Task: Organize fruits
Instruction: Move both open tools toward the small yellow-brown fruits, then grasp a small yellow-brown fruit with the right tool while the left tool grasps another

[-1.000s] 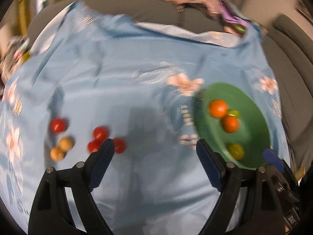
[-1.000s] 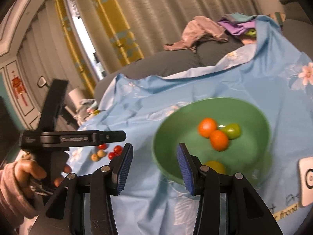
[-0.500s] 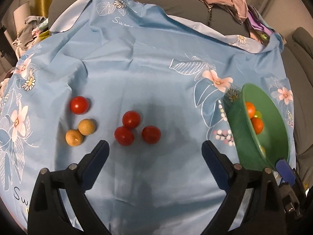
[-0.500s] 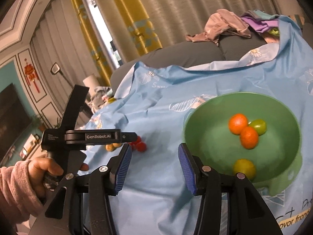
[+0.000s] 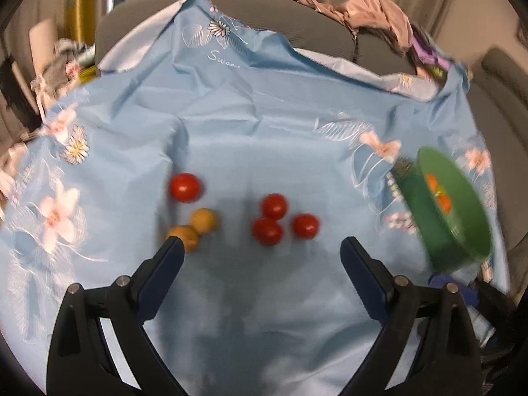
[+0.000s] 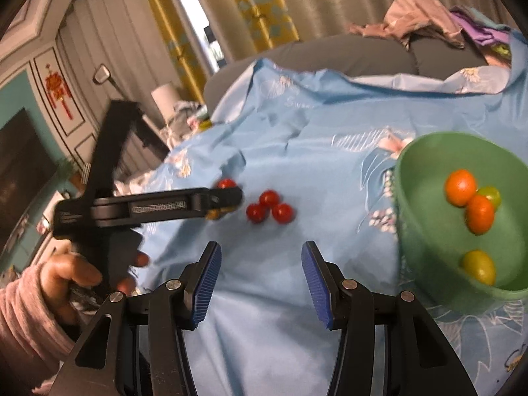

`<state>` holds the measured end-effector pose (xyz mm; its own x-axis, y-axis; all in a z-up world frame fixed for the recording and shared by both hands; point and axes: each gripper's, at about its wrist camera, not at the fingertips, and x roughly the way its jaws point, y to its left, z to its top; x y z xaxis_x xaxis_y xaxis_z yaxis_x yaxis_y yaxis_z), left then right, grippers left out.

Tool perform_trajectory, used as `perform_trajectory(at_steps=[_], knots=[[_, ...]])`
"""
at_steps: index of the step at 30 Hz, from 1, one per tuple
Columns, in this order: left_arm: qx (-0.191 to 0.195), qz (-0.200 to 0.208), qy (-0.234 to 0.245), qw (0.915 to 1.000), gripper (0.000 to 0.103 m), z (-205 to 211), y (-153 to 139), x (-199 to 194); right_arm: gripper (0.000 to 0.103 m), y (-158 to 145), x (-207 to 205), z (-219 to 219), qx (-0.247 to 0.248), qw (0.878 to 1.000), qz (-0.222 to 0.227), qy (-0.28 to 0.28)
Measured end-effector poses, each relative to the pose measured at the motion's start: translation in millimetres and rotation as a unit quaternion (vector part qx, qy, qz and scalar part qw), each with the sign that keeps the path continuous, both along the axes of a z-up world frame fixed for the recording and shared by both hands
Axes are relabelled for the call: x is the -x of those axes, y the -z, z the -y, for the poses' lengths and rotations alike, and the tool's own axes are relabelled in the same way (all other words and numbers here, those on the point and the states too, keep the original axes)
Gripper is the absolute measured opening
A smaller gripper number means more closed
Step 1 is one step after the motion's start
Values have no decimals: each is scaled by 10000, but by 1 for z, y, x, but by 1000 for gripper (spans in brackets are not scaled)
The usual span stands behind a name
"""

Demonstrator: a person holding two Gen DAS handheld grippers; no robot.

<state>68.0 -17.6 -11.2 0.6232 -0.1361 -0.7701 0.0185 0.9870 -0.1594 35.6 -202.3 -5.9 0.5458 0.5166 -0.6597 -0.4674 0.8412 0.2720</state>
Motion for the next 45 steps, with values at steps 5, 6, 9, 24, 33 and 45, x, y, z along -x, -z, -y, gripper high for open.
perform_trajectory(at_steps=[5, 6, 9, 24, 33, 45], knots=[[-310, -2, 504, 9982, 96, -9, 7, 7, 51, 13, -16, -14, 185, 9991, -386, 50], [-320, 31, 578, 9978, 96, -11, 9, 9, 51, 17, -19, -18, 210, 9988, -446, 38], [-299, 18, 686, 9972, 92, -20, 13, 13, 51, 24, -25, -27, 443, 9973, -586, 76], [-497, -146, 1273, 9905, 56, -39, 29, -9, 51, 10, -64, -79, 481, 9970, -499, -331], [-1207, -430, 1599, 9788, 38, -35, 49, -40, 51, 16, -79, -76, 335, 9970, -660, -245], [-1965, -1079, 2365, 9454, 26, -24, 57, -47, 51, 21, -91, -79, 362, 9964, -686, -332]])
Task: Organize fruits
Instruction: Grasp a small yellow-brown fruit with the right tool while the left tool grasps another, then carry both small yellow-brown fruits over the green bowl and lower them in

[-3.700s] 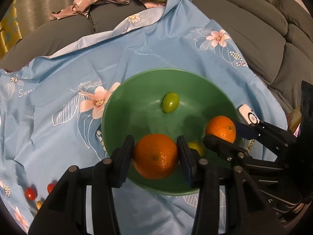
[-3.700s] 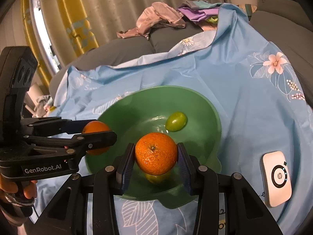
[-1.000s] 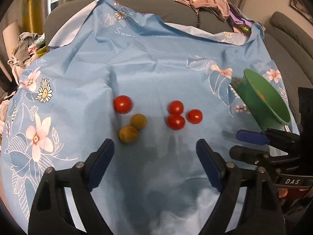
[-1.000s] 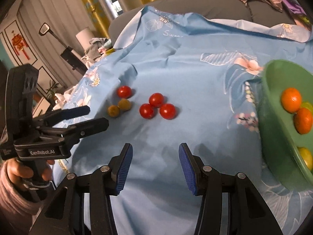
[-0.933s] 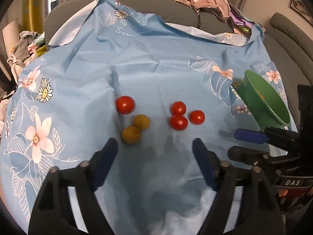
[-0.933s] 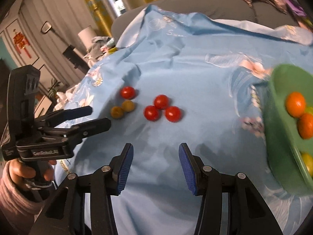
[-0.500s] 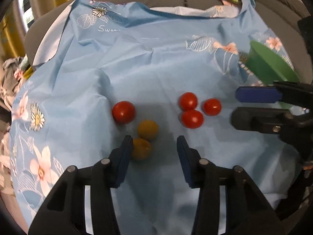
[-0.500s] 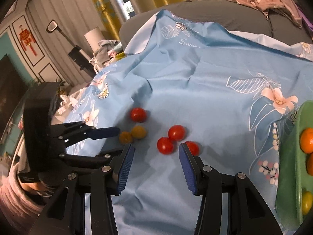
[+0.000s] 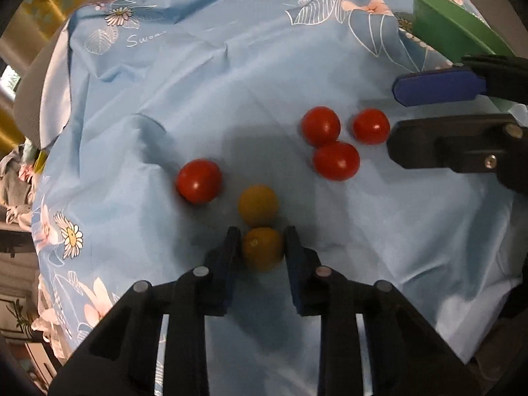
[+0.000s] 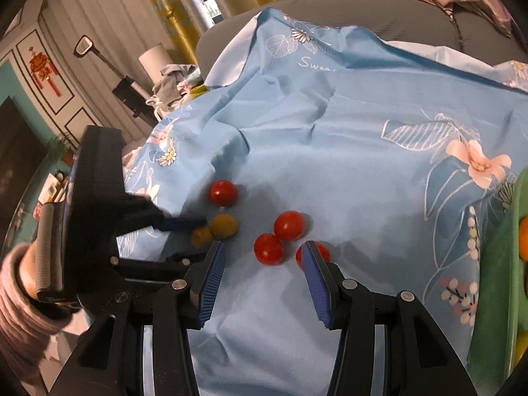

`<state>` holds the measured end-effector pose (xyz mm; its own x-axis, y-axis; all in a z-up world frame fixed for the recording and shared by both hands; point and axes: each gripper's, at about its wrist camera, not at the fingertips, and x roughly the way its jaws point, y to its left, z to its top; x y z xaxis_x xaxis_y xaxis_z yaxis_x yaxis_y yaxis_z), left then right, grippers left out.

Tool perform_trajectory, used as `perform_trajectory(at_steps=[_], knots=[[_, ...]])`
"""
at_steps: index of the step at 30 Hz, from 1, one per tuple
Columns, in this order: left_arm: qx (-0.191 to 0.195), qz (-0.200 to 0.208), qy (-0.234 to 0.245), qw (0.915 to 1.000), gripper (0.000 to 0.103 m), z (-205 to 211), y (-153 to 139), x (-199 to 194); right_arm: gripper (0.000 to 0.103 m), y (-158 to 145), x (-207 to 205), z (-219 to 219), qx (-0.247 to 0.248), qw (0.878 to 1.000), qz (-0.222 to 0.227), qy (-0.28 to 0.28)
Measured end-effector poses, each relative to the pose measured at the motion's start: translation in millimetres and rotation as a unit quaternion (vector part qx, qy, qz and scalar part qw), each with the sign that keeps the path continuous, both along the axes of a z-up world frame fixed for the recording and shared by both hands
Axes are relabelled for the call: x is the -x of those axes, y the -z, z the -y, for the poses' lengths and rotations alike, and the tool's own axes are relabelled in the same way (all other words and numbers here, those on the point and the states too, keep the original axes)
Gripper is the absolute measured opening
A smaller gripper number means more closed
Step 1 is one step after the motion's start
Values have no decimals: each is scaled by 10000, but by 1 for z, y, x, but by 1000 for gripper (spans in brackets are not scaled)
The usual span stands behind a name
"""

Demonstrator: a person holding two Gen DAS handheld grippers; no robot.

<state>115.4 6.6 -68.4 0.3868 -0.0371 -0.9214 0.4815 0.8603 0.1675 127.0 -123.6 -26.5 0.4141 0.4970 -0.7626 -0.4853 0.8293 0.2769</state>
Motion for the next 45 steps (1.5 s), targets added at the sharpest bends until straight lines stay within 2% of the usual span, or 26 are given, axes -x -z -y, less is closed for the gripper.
perform_trajectory(at_steps=[4, 9, 14, 18, 23, 27, 30, 33, 45], knots=[[263, 61, -112, 9996, 26, -7, -1, 0, 51, -1, -2, 0, -90, 10000, 13, 5], [932, 160, -511, 9942, 26, -18, -9, 10, 51, 4, -4, -5, -16, 9999, -93, -135], [1552, 537, -991, 9814, 27, -38, -33, 38, 51, 5, -4, -23, 59, 9988, -13, -494], [1894, 654, -1248, 9717, 27, -53, -40, 55, 51, 16, -9, -46, 105, 9969, -154, -763], [2044, 660, -1415, 9664, 27, -61, -41, 62, 51, 35, -20, -77, 487, 9941, -156, -956], [2116, 663, -1436, 9645, 27, -68, -40, 62, 43, 43, -28, -89, 650, 9926, -215, -1006], [2156, 653, -1489, 9628, 27, -71, -38, 63, 30, 46, -30, -94, 680, 9917, -237, -1069], [2181, 663, -1532, 9615, 27, -72, -38, 64, 29, 45, -29, -94, 749, 9917, -185, -1025], [2170, 719, -1462, 9625, 27, -57, -53, 70, 29, -12, 7, -49, 554, 9961, 368, -579]])
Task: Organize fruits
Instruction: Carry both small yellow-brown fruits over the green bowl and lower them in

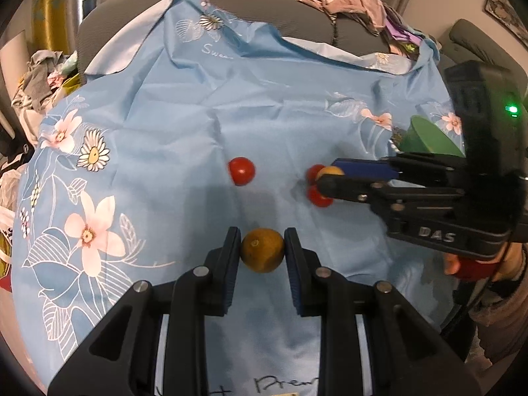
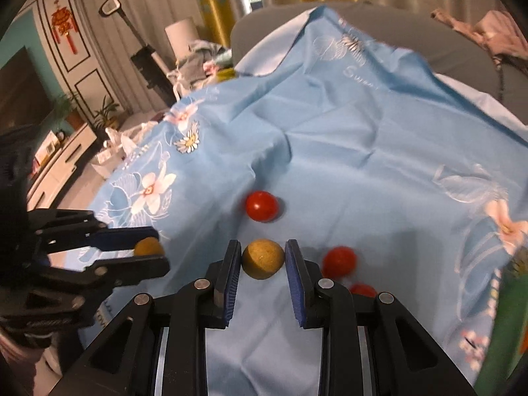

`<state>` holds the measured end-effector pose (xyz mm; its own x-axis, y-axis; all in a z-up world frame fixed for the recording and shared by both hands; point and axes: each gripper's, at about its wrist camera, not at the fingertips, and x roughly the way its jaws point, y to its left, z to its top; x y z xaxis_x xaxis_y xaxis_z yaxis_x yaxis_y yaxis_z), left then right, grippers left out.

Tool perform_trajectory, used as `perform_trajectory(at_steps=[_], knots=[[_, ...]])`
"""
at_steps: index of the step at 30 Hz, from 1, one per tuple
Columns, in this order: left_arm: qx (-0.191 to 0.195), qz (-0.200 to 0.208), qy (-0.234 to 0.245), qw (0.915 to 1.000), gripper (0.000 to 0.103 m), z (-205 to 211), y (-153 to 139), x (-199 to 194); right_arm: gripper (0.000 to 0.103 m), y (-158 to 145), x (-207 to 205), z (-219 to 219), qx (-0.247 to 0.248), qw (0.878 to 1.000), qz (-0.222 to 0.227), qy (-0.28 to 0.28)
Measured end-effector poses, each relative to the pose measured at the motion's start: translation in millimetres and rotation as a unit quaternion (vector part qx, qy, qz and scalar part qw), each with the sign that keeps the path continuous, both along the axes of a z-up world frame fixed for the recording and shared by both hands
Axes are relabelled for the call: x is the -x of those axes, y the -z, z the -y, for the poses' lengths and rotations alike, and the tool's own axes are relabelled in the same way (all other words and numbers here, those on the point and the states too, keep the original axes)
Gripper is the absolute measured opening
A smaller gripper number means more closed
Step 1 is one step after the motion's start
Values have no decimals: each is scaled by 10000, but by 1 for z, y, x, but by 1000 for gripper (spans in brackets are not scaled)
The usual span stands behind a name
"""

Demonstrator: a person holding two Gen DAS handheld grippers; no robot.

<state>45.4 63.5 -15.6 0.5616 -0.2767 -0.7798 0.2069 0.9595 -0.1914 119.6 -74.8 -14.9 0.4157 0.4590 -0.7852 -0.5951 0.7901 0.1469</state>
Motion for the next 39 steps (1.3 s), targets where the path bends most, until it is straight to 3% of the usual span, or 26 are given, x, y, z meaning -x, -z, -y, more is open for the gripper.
perform_trajectory(at_steps=[11, 21, 39], knots=[[-92, 143, 461, 9988, 27, 52, -22, 6, 29, -40, 35, 57, -32, 9962, 607, 619], [-97, 305, 914, 9953, 27, 111, -43, -3, 29, -59, 50, 109, -185, 9900, 871, 1090], [-124, 623, 2127, 9751, 27, 252, -65, -47, 29, -69, 60, 226, -342, 9624, 1046, 2483]])
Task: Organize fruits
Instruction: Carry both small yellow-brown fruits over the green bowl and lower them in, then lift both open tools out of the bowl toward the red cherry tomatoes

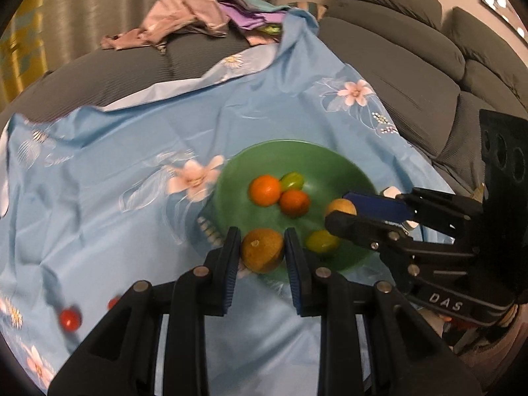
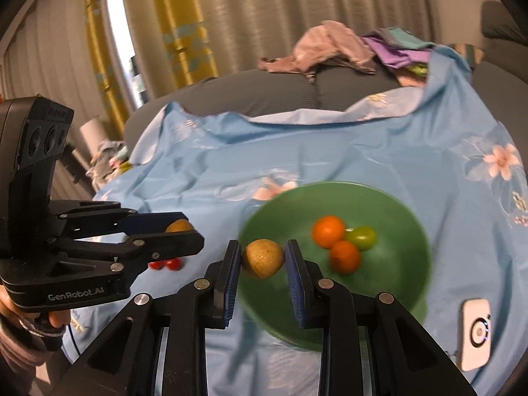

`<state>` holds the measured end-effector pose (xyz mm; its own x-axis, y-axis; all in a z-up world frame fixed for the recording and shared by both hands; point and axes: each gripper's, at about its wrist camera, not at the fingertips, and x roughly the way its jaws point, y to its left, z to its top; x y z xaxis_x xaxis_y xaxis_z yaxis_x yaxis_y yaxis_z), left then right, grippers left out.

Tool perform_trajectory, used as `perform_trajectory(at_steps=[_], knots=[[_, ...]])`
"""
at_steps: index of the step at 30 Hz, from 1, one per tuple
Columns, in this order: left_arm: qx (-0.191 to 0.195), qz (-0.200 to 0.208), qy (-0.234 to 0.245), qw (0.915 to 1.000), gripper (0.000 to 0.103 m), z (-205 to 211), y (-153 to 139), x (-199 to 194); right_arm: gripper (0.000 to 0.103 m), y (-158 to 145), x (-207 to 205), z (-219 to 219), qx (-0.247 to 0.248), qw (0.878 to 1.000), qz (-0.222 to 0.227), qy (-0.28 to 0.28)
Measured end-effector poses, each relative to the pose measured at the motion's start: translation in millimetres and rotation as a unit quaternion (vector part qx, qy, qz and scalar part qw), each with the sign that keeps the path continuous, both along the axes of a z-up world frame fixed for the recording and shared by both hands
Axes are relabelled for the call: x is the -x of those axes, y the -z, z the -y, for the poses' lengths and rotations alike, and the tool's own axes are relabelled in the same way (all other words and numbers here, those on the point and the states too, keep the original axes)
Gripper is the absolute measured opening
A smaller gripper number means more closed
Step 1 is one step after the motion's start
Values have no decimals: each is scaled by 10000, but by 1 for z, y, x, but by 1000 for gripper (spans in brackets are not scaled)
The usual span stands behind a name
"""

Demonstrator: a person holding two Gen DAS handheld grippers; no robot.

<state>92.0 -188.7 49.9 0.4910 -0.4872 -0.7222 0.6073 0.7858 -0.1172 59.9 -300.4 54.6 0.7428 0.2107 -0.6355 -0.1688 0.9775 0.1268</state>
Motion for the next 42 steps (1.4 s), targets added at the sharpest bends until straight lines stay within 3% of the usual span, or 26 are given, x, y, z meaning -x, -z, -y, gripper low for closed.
perform_trajectory(at_steps=[8, 20, 25, 27, 32, 37, 42], knots=[[-282, -63, 267, 9992, 27, 44, 19, -17, 29, 10, -2, 32, -23, 9989, -120, 460], [-851, -181, 192, 9960, 27, 68, 48, -33, 30, 23, -7, 49, 8, 9973, -291, 677], [-925, -158, 132, 9955, 50, 67, 51, -31, 30, 26, -7, 54, -28, 9963, -363, 781], [-934, -143, 78, 9955, 64, 65, 51, -30, 30, 25, -6, 55, -55, 9961, -363, 809], [-789, -42, -126, 9968, 80, 49, 40, -21, 30, 20, 1, 52, -113, 9962, -274, 813], [-634, 31, -381, 9973, 83, 20, 31, -3, 30, 14, 11, 45, -250, 9973, -96, 686], [-540, -212, -771, 9953, 83, -21, 36, 16, 30, 12, 23, 30, -372, 9984, -17, 421]])
